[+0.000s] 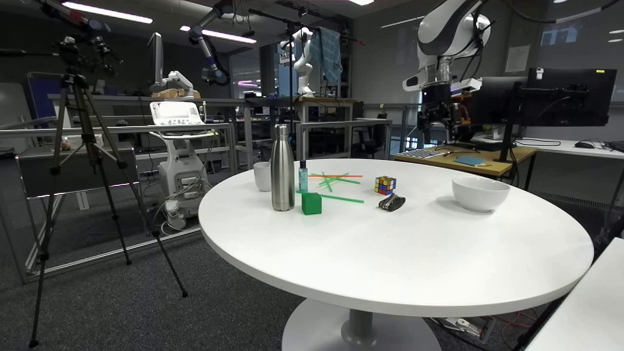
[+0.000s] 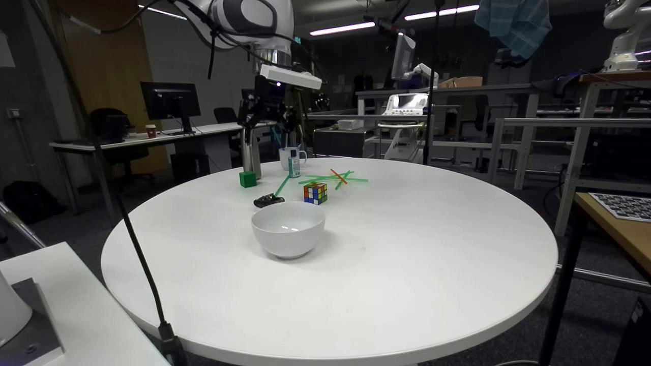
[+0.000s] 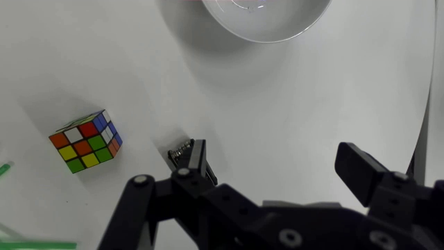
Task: Move the Rubik's cube to the left
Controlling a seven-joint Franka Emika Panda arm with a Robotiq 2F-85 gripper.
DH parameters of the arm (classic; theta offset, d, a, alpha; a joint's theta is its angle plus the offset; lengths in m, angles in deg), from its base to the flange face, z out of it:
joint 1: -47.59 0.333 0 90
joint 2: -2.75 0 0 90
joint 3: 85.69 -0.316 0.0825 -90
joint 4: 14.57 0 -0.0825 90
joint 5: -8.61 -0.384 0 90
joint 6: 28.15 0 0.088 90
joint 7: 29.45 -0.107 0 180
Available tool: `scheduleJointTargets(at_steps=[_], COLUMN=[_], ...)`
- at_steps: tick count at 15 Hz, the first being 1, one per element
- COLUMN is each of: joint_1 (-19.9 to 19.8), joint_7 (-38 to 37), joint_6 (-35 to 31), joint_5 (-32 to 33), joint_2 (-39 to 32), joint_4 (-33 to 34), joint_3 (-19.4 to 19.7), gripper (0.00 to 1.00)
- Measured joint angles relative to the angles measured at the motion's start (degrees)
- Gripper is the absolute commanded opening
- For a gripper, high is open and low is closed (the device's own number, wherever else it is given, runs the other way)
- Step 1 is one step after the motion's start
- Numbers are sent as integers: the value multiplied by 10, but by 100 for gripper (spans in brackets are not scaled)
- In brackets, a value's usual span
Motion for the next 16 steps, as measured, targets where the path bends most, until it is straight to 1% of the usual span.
scheduleJointTargets(at_steps=[3, 11, 13, 16], joint_1=[-1, -2, -3, -7], joint_7=[2, 0, -4, -3], joint_6=[0, -6, -54, -162], joint_5=[0, 1, 2, 1], joint_2=[-14, -15, -15, -16], joint_4=[12, 11, 1, -23], joint_3=[-1, -2, -2, -7], gripper=[100, 100, 100, 100])
